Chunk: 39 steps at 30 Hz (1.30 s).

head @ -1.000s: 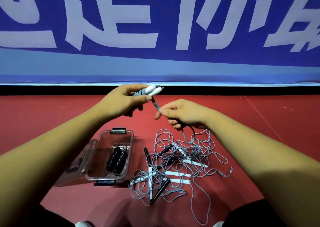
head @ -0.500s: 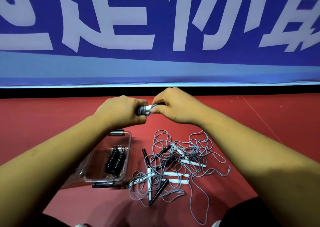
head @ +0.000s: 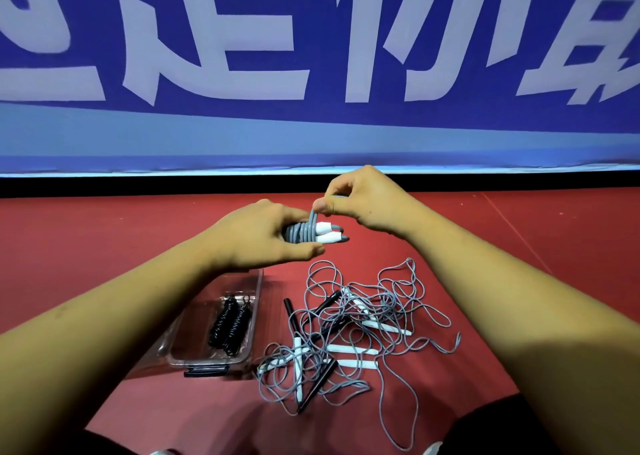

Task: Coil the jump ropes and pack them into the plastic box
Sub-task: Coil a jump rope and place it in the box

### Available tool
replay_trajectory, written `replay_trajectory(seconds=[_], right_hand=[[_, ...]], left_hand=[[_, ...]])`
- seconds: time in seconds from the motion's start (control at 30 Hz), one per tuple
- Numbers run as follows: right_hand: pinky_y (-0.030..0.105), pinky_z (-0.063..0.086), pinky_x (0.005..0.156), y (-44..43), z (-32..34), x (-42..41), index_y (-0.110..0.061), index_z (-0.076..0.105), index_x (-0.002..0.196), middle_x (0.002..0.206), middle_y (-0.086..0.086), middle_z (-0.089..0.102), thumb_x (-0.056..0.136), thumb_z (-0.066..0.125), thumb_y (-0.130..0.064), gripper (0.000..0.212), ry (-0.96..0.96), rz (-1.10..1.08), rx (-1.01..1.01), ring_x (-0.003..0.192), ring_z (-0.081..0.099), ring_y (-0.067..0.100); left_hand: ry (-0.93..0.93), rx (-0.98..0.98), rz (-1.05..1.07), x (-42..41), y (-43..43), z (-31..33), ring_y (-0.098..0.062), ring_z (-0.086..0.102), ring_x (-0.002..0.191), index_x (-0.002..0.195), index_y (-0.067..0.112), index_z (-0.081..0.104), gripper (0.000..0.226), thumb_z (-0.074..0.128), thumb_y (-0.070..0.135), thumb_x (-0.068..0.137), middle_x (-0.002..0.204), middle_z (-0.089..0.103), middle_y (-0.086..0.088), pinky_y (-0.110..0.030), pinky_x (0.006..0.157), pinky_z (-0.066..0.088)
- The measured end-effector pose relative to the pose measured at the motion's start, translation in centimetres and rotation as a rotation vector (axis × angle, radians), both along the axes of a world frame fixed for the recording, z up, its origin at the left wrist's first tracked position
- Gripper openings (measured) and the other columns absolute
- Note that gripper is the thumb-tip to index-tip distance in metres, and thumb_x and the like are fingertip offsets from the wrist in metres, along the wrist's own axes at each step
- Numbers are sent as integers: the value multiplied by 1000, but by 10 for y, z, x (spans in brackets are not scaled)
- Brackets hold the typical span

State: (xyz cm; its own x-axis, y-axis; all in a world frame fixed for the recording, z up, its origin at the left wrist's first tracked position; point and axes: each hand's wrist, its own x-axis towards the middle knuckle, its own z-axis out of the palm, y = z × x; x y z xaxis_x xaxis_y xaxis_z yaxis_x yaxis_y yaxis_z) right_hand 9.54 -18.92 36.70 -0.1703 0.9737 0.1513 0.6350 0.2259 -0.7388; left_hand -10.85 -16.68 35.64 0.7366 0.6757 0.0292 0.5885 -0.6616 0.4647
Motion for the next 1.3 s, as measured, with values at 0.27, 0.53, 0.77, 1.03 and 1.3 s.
replay_trajectory(seconds=[0.27, 0.53, 0.77, 1.03, 1.3], right_hand=[[25, 30, 51, 3, -23, 12, -11, 68, 82, 61, 3, 43, 99, 54, -22, 24, 238, 56, -305, 49, 32, 14], [24, 31, 45, 1, -25, 7, -7, 61, 91, 58, -3, 44, 104, 42, -28, 30, 15, 62, -301, 45, 34, 10], [32, 32, 53, 0, -13, -26, -10, 51, 64, 60, 4, 48, 95, 48, -16, 32, -494, 124, -50, 53, 42, 18], [31, 39, 65, -13, -7, -26, -22, 65, 98, 95, 5, 69, 95, 50, -30, 18, -849, 163, 214, 89, 62, 31], [30, 50, 70, -9, -14, -26, -18, 71, 90, 81, 2, 70, 92, 59, -28, 16, -512, 180, 132, 77, 64, 22]], left_hand=[[-444, -317, 59, 4, -6, 5, -15, 52, 49, 131, 45, 55, 42, 64, 29, 93, 64, 64, -2, -23, 45, 40], [-497, -394, 348, 10, 12, -12, -23, 55, 57, 99, 32, 66, 12, 70, 26, 90, 70, 64, -7, -34, 56, 44], [-266, -223, 462, 7, 26, -36, -19, 53, 47, 99, 29, 63, 17, 72, 35, 86, 65, 65, -1, -28, 47, 44], [180, -175, 321, 12, 15, -35, -19, 62, 46, 84, 20, 62, 10, 68, 28, 81, 58, 64, 0, -28, 45, 51], [304, -265, 104, 7, 5, -15, -18, 60, 42, 79, 16, 59, 21, 76, 28, 82, 52, 64, -1, -25, 43, 49]])
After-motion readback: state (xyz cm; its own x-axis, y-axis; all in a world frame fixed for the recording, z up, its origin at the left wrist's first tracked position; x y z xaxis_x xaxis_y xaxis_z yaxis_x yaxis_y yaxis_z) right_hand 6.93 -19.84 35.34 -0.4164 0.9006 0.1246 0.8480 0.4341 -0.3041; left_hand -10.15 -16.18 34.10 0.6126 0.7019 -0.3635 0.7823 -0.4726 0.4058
